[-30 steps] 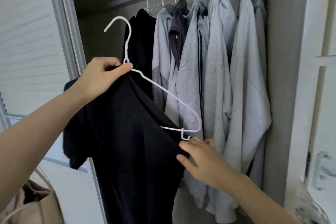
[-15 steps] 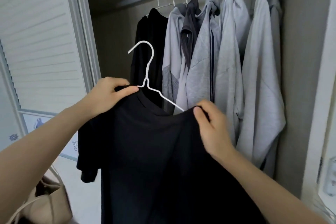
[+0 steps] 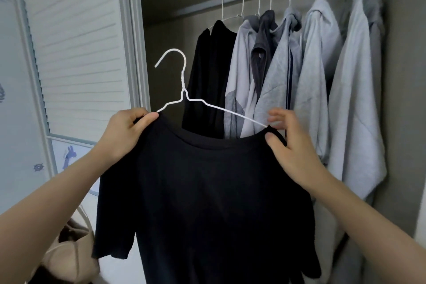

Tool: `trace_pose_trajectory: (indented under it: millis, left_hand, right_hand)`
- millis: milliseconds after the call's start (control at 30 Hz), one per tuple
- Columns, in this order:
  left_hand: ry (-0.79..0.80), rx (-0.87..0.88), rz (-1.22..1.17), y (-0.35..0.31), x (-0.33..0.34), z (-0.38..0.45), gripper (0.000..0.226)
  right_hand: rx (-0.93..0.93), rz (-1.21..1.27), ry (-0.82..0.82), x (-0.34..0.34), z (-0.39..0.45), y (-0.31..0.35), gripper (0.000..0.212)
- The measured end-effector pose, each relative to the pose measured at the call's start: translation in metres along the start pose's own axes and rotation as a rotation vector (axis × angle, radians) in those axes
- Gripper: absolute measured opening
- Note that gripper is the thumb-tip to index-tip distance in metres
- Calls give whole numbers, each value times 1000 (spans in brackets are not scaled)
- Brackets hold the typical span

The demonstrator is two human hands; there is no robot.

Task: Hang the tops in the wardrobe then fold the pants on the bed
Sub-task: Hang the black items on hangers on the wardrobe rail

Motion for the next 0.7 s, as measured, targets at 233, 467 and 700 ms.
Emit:
trace_pose_trajectory:
  millis: [233,467,700]
  left_hand:
    - [6,4,49,-4,-8,3,42]
    - [58,87,106,-21,5,6,42]
    - [162,153,147,-38,21,10,45]
  right_hand:
    - [20,-220,106,6,12,-18,23]
    - [-28,-197,193,15,18,6,29]
    - [-109,-172,245,24,24,39,34]
Point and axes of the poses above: each hand's wrist, its own z-axis towards the middle knuckle, its own x-axis out of the palm, y = z × x, the point moved 6 cm from there along z, towards the middle knuckle, and after that the axes turned 13 degrees about -z, right-handed, at the moved point
